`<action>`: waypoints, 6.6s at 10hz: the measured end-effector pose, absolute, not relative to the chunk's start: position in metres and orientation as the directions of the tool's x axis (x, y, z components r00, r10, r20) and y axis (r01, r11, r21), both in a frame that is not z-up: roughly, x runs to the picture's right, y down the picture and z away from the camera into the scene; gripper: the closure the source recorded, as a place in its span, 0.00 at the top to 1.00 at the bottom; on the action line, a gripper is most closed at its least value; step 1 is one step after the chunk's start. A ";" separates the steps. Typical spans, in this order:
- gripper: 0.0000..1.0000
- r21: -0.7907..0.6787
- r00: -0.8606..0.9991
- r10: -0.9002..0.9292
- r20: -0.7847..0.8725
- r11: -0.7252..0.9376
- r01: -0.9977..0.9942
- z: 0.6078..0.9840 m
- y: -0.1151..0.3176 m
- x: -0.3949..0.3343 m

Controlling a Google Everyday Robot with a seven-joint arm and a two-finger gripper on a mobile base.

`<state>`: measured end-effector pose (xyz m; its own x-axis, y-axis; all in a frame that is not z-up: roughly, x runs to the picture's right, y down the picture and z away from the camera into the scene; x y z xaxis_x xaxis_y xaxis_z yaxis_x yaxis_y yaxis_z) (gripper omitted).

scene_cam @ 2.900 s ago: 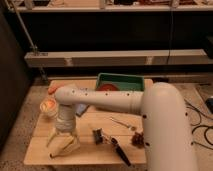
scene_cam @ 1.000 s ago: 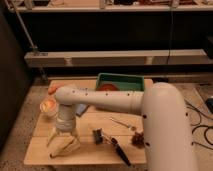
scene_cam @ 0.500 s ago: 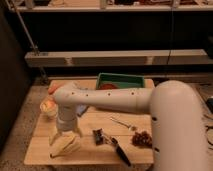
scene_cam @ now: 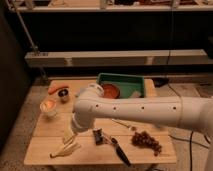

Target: Wipe tray with brush

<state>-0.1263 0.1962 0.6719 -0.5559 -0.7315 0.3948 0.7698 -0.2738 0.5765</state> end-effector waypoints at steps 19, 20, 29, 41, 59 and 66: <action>0.80 0.571 -0.637 -0.652 0.412 -0.360 0.738 0.719 0.264 0.014; 0.80 0.573 -0.635 -0.648 0.419 -0.354 0.739 0.719 0.267 0.010; 0.80 0.478 -0.543 -0.674 0.502 -0.306 0.823 0.732 0.279 0.007; 0.62 0.483 -0.534 -0.677 0.507 -0.291 0.826 0.758 0.307 0.026; 0.00 0.467 -0.408 -0.727 0.552 -0.136 0.874 0.739 0.222 -0.035; 0.00 0.464 -0.409 -0.730 0.548 -0.141 0.875 0.740 0.221 -0.034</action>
<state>-0.0340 0.2214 0.7397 -0.4088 -0.7297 0.5481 0.8745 -0.1415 0.4639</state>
